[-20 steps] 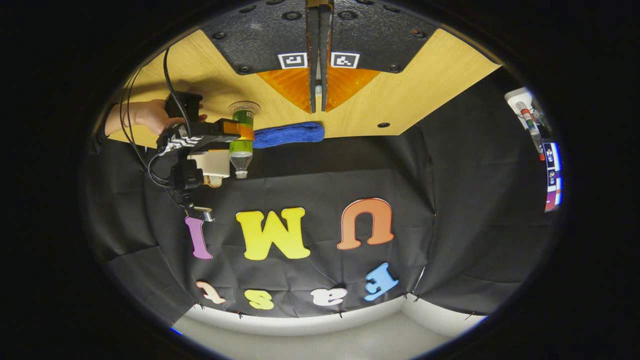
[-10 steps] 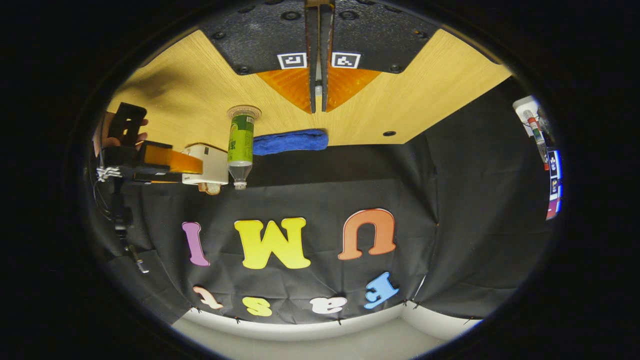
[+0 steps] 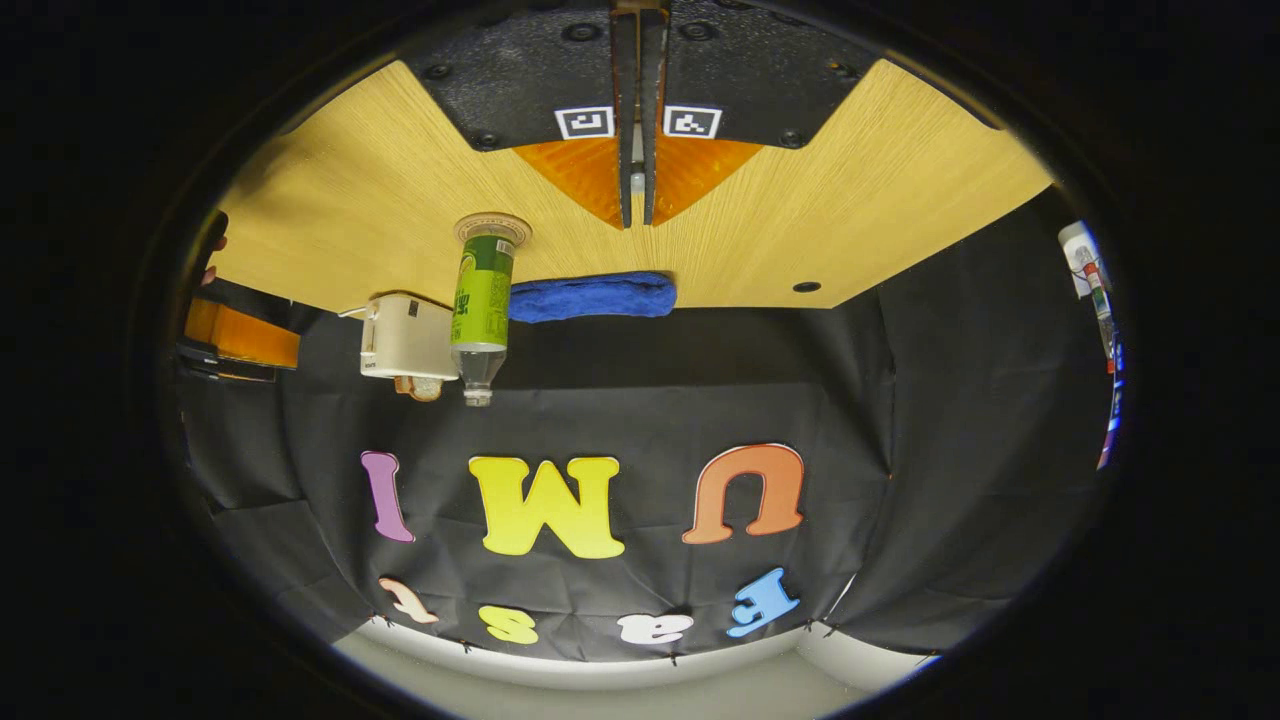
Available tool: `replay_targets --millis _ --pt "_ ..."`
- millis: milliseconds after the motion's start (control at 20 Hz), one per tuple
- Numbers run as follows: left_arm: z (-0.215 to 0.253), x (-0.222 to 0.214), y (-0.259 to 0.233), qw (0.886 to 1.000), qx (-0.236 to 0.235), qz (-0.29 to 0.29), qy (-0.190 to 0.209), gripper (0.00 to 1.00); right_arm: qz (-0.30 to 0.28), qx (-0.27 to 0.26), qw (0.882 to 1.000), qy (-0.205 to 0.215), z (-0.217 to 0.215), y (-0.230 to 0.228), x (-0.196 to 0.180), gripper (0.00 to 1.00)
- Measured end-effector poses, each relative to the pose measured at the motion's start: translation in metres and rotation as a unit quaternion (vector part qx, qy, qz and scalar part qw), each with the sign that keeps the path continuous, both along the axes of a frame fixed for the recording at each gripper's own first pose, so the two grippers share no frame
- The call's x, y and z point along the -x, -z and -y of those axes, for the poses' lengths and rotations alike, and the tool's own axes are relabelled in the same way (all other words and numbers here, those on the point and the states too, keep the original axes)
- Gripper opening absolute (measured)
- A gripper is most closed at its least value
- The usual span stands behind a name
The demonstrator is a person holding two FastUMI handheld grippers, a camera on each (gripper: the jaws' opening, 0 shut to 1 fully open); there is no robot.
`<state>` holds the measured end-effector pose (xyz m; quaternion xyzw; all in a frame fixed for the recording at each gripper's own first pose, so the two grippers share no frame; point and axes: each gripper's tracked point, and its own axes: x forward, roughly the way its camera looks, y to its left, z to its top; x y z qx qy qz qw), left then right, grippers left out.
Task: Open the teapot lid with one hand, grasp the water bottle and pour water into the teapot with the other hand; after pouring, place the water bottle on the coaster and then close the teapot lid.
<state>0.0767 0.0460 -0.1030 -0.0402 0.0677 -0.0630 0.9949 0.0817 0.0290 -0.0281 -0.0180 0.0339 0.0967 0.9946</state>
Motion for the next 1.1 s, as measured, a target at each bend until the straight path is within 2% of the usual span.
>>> replay_targets --millis 700,900,950,1000,1100 --pt "-0.005 -0.004 0.018 1.000 0.006 -0.025 -0.014 0.04 -0.013 -0.008 1.000 -0.009 -0.007 0.013 0.002 0.95" --pt "-0.011 -0.001 0.011 0.999 -0.005 -0.021 -0.029 0.10 -0.011 -0.017 1.000 -0.005 -0.007 0.012 0.006 0.95" --pt "-0.015 0.000 0.004 0.999 -0.007 -0.016 -0.039 0.29 -0.013 -0.019 1.000 -0.002 -0.007 0.013 0.007 0.95" --pt "-0.018 0.001 -0.003 0.999 -0.005 -0.010 -0.047 0.39 -0.015 -0.024 1.000 -0.001 -0.007 0.015 0.009 0.95" --pt "-0.021 0.008 -0.023 0.999 0.003 0.004 -0.053 0.80 -0.017 -0.032 0.999 0.004 -0.005 0.015 0.012 0.95"
